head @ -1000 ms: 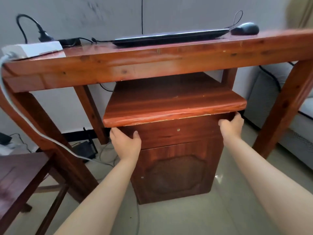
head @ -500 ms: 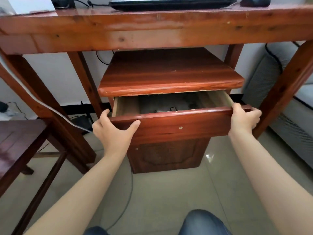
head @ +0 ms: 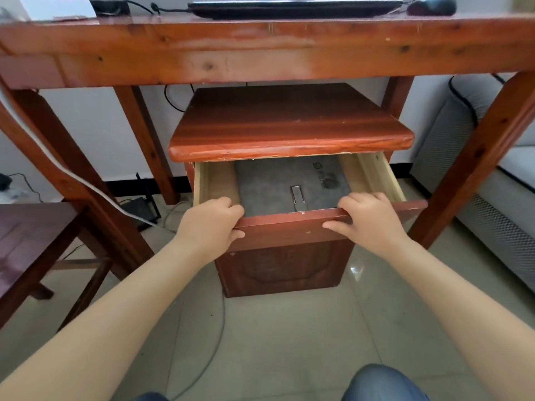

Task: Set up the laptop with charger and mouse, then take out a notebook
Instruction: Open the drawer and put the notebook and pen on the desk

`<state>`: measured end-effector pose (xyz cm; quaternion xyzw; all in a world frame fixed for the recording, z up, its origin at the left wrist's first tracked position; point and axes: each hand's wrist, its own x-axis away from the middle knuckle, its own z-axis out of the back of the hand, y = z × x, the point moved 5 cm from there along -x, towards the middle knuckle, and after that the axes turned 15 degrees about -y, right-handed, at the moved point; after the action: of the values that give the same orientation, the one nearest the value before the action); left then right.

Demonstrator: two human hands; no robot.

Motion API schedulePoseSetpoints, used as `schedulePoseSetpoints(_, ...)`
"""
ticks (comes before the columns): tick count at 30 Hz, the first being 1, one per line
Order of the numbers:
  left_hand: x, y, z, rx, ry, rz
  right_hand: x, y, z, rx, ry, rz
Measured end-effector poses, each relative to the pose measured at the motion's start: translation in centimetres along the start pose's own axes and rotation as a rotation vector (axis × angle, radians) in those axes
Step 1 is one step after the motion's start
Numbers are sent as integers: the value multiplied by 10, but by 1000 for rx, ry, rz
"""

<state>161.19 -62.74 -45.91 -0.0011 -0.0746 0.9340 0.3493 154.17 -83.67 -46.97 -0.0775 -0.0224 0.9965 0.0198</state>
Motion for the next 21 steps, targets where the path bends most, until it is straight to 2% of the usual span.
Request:
schedulePoseSetpoints(5, 2, 4, -10, -166, -241, -66, 17, -13, -7, 164, 70, 272)
schedulePoseSetpoints(10, 3, 13, -27, -195, -411, -88, 19, -14, -27, 174, -40, 355)
schedulePoseSetpoints(12, 0, 14, -26, -184, -434, -99, 12, -11, -30, 104, -172, 299)
schedulePoseSetpoints(14, -2, 14, -25, -170, -483, -112, 5, -3, -35, -20, -419, 187)
schedulePoseSetpoints(16, -4, 14, -25, -139, -561, -125, 1, 5, -40, -310, -693, 48)
schedulePoseSetpoints(18, -10, 12, -25, 18, -629, -91, -7, 5, -38, -528, -785, -91)
schedulePoseSetpoints(21, -28, 8, -22, 298, -588, 24, -25, -4, -35, -313, -831, -135)
